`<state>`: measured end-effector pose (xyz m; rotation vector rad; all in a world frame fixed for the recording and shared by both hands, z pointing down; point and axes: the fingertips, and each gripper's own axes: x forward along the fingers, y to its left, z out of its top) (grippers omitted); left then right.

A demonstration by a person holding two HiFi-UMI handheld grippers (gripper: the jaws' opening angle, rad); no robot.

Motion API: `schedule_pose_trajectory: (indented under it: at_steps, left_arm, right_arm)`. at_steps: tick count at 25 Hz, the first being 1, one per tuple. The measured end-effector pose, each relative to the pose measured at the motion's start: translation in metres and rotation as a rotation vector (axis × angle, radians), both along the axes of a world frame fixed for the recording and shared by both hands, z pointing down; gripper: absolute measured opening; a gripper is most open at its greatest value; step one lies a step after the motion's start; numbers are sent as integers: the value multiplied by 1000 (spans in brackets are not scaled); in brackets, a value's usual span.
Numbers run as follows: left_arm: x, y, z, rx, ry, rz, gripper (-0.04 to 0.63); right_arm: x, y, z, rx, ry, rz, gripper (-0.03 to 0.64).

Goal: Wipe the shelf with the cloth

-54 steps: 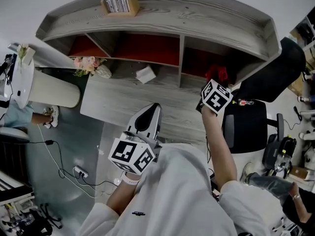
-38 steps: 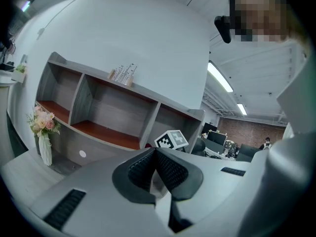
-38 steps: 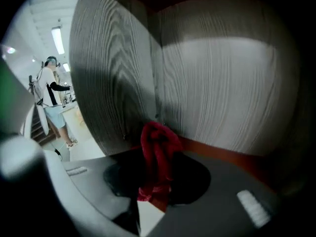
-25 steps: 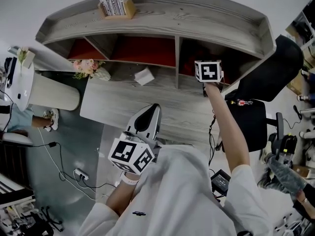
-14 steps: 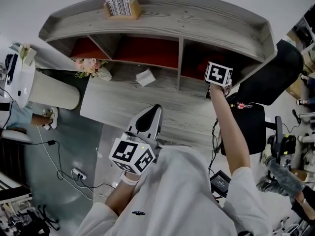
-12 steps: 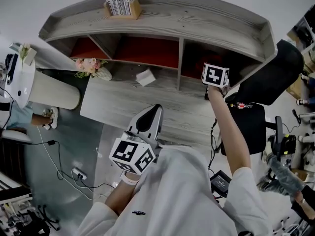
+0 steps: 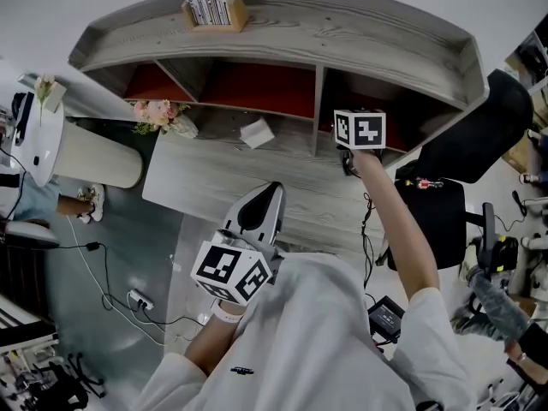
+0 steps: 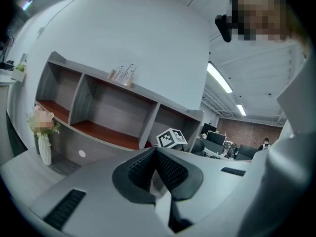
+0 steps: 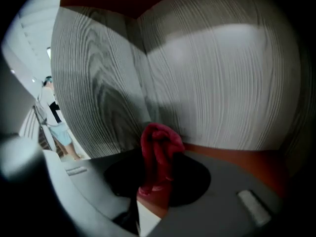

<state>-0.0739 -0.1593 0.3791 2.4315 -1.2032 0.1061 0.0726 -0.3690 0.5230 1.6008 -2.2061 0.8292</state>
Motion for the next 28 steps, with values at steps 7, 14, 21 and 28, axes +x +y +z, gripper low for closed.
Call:
schedule_pose_trajectory:
  at_steps: [7,14,21,28]
  left_arm:
    - [-4,0,0,-3,3,-11,6]
    - [12,1,0,2,3,24,6]
    - [19,1,-3,8,1,31,8]
    - [23,3,2,0,-5,41,8]
  right_arm:
    - [-14,-1,-73,176,-271,0,110]
    - [-10,14,-171,434,-426,-32,111]
    - [-16,39,-212,580,-499,-73,112]
    - [-22,47,-148,418,-545,-70,110]
